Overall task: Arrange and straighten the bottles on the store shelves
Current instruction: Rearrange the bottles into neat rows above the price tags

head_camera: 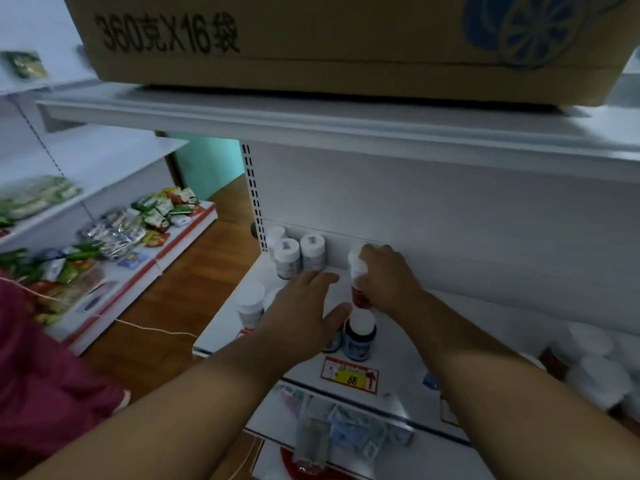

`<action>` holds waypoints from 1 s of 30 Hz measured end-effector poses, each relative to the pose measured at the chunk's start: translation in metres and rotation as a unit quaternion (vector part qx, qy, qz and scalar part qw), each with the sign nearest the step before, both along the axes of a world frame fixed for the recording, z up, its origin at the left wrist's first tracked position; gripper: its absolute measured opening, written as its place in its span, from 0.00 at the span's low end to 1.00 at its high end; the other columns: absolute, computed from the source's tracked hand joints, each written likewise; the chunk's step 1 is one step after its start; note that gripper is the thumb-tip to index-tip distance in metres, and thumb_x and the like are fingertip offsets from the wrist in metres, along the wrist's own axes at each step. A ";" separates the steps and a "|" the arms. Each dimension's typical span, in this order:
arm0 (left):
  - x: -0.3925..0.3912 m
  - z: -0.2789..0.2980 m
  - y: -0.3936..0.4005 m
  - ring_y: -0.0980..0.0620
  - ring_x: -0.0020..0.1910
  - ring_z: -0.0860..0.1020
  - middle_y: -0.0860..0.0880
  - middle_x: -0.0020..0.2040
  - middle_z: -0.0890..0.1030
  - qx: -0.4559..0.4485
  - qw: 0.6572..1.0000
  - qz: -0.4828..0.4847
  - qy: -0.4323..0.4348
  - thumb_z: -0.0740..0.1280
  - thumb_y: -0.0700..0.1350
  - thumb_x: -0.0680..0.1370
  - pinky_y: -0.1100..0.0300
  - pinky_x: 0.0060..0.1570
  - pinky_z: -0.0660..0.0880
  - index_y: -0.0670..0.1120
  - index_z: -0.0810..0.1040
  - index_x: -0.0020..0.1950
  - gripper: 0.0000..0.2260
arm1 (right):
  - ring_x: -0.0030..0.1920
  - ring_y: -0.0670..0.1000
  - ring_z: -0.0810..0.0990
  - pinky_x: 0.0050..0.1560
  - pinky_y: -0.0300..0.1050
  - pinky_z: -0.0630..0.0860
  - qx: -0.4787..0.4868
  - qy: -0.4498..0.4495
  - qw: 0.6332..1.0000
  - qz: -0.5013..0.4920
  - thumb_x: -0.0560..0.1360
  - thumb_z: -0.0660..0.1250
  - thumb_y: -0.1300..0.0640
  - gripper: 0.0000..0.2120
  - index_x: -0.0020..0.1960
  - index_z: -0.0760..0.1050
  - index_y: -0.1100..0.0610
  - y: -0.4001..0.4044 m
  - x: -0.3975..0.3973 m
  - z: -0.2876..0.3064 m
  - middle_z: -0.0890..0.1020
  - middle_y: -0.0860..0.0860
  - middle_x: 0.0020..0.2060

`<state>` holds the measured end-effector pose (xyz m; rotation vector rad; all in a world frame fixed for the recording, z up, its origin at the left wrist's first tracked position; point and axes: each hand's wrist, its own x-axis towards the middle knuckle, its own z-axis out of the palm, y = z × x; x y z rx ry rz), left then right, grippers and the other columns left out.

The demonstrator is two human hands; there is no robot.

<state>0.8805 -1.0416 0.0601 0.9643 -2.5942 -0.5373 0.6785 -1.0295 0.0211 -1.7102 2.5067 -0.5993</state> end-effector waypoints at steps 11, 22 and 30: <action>-0.037 0.019 0.003 0.57 0.64 0.70 0.53 0.67 0.70 0.095 0.972 -0.042 0.213 0.66 0.66 0.72 0.62 0.61 0.69 0.52 0.63 0.74 0.35 | 0.52 0.49 0.81 0.50 0.46 0.80 -0.350 -0.417 0.838 -0.038 0.76 0.67 0.53 0.09 0.56 0.73 0.49 0.088 0.008 0.093 0.78 0.51 0.53; -0.149 0.050 0.150 0.68 0.47 0.77 0.62 0.48 0.79 0.291 0.893 -0.268 0.217 0.71 0.55 0.74 0.69 0.43 0.73 0.66 0.71 0.52 0.11 | 0.47 0.42 0.81 0.44 0.35 0.77 -0.410 -0.297 0.845 -0.171 0.78 0.64 0.60 0.10 0.56 0.76 0.47 0.252 -0.034 0.117 0.82 0.46 0.48; -0.240 0.017 0.207 0.57 0.63 0.72 0.58 0.65 0.73 0.138 0.953 -0.250 0.105 0.61 0.75 0.67 0.53 0.62 0.72 0.57 0.67 0.69 0.36 | 0.46 0.36 0.79 0.45 0.30 0.75 -0.331 -0.216 0.898 -0.194 0.76 0.68 0.53 0.10 0.55 0.73 0.43 0.337 -0.129 0.112 0.80 0.37 0.47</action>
